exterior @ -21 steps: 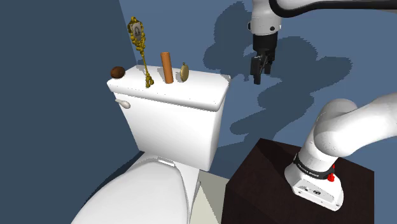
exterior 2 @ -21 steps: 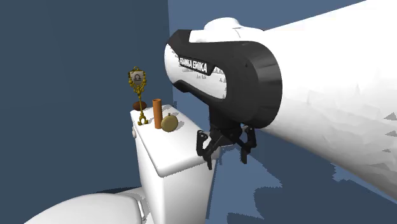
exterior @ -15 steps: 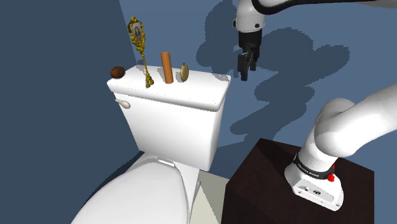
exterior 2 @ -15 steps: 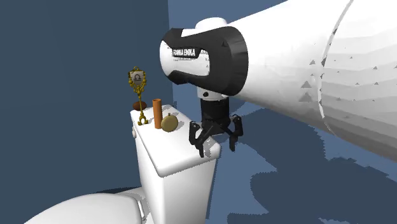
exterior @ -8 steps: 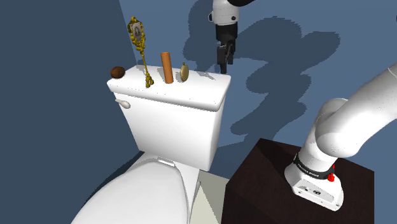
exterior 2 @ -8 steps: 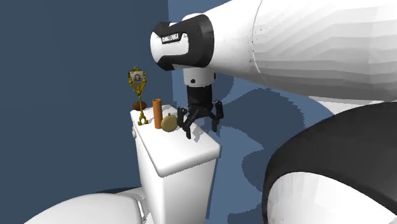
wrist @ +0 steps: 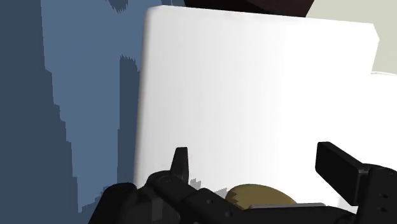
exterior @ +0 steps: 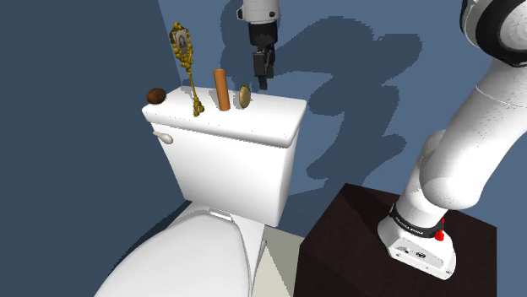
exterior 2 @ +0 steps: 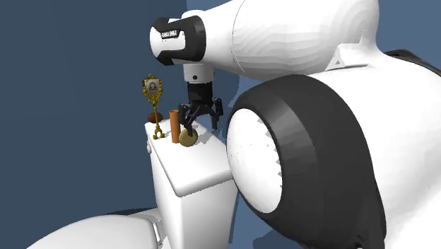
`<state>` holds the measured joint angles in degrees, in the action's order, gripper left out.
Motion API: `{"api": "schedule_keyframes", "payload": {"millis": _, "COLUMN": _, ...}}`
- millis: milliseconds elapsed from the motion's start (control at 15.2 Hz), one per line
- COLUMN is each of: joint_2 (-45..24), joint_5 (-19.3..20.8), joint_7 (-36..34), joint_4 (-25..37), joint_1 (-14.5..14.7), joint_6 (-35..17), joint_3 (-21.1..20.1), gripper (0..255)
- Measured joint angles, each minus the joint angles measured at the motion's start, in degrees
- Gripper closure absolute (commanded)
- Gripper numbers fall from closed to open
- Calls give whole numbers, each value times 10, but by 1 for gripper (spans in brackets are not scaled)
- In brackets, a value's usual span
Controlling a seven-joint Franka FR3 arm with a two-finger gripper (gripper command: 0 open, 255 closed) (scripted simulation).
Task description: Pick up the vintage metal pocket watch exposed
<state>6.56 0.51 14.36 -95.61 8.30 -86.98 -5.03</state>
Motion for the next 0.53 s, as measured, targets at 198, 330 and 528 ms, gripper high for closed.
{"api": "schedule_keyframes", "payload": {"millis": 198, "joint_2": -63, "joint_5": 1, "joint_7": 20, "joint_4": 84, "joint_1": 11, "joint_6": 14, "joint_3": -11, "gripper": 0}}
{"api": "schedule_keyframes", "payload": {"millis": 330, "joint_2": -100, "joint_5": 3, "joint_7": 34, "joint_4": 134, "joint_1": 17, "joint_6": 22, "joint_3": -17, "gripper": 0}}
{"api": "schedule_keyframes", "payload": {"millis": 528, "joint_2": -109, "joint_5": 3, "joint_7": 38, "joint_4": 133, "joint_1": 20, "joint_6": 11, "joint_3": -19, "gripper": 0}}
